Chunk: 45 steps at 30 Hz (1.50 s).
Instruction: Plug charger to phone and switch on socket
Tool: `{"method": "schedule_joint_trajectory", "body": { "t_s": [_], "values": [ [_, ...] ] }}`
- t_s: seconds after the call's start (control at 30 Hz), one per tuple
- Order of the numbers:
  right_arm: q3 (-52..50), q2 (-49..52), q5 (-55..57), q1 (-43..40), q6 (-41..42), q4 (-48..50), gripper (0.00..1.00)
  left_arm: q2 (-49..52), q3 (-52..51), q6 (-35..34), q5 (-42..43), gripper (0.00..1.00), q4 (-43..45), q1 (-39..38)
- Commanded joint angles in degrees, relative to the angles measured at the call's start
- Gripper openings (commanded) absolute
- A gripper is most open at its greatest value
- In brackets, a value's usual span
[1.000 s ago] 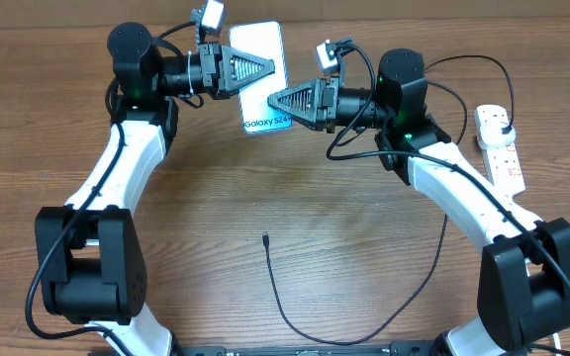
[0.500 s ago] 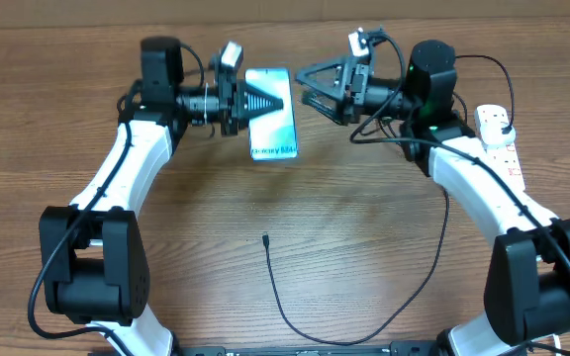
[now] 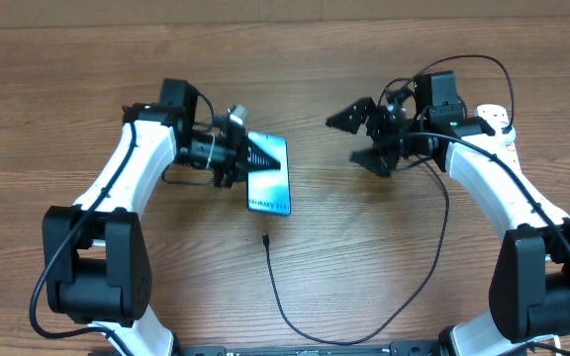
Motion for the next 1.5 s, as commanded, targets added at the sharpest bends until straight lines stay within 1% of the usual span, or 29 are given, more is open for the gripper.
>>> {"method": "schedule_joint_trajectory", "body": {
  "t_s": [0.0,0.1,0.2,0.47,0.83,1.07,1.47],
  "values": [
    [0.4,0.1,18.9,-0.1,-2.5,-4.2,1.00,-1.2,0.8,3.7,-8.5,0.04,-3.6,-1.7],
    [0.4,0.1,26.1,-0.1,-2.5,-8.0,1.00,-1.2,0.8,5.3,-9.0,0.04,-6.9,-3.3],
    [0.4,0.1,28.3,-0.1,-2.5,-9.6,1.00,-1.2,0.8,5.6,-8.7,0.04,-9.2,-4.4],
    [0.4,0.1,28.3,-0.1,-2.5,-9.7,1.00,-1.2,0.8,6.0,-7.3,0.04,-11.0,-6.6],
    [0.4,0.1,28.3,-0.1,-2.5,-9.7,1.00,-1.2,0.8,6.4,-8.3,0.04,-11.1,-10.6],
    [0.4,0.1,28.3,-0.1,-2.5,-9.7,1.00,-1.2,0.8,6.8,-8.2,0.04,-12.7,-12.2],
    [0.4,0.1,28.3,-0.1,-2.5,-9.7,1.00,-1.2,0.8,5.9,-7.8,0.04,-20.5,-12.2]
  ]
}}
